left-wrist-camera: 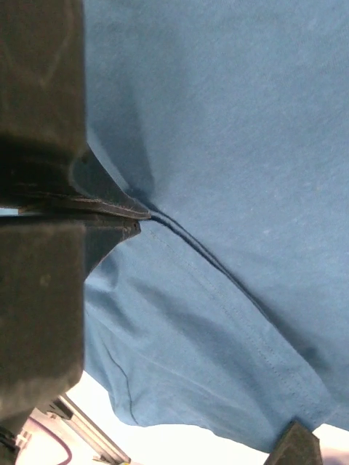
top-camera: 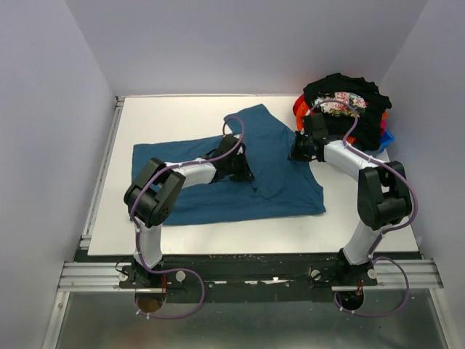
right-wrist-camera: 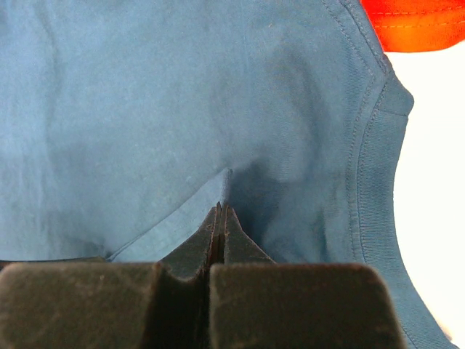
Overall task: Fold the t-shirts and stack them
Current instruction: Fold the flattened tshirt in 1/3 of the way, then grap the side of the flattened tshirt furthest away from the robot with both arms
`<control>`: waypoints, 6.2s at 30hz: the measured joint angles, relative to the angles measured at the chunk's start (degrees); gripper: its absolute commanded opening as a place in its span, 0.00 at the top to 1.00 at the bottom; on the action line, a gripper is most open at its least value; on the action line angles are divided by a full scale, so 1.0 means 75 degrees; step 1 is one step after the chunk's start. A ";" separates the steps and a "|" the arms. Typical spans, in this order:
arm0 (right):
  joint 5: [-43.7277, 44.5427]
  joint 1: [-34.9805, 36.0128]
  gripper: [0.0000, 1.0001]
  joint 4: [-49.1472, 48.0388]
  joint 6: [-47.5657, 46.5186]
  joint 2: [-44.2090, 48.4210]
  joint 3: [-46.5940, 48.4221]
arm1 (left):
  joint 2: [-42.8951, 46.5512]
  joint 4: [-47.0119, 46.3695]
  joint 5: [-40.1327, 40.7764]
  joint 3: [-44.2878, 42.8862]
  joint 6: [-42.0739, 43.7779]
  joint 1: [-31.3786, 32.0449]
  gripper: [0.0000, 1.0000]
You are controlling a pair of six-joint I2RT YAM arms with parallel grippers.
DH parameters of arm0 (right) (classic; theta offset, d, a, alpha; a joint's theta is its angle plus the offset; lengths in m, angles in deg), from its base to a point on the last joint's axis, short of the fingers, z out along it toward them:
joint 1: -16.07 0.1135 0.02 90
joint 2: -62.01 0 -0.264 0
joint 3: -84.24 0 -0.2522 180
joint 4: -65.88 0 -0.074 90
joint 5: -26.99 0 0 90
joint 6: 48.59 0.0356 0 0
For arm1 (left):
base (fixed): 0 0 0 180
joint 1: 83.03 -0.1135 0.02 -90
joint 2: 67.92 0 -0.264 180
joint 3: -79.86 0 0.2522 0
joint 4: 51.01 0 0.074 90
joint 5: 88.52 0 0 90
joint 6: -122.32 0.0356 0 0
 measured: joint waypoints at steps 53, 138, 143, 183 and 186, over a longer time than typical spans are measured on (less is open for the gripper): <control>-0.0050 0.0000 0.99 0.0201 -0.0009 -0.0052 0.0338 | -0.0557 0.2361 0.0475 -0.1944 0.1684 0.0224 1.00; -0.0058 -0.0003 0.46 0.1475 -0.0085 -0.3675 0.6968 | 0.2387 0.2938 0.3354 -0.1087 0.2337 -0.3634 0.01; -0.0076 -0.0009 0.40 0.1804 -0.0152 -0.5219 0.9194 | 0.2238 0.2809 0.3436 -0.0950 0.2028 -0.4526 0.07; -0.0796 -0.0694 0.52 0.2247 0.0423 -0.6018 0.8317 | 0.0201 0.1486 0.2317 -0.0737 0.1282 -0.6671 0.12; -0.0580 -0.0685 0.55 0.2256 0.0286 -0.5520 0.7513 | 0.0201 0.1387 0.2250 -0.0679 0.1276 -0.6671 0.12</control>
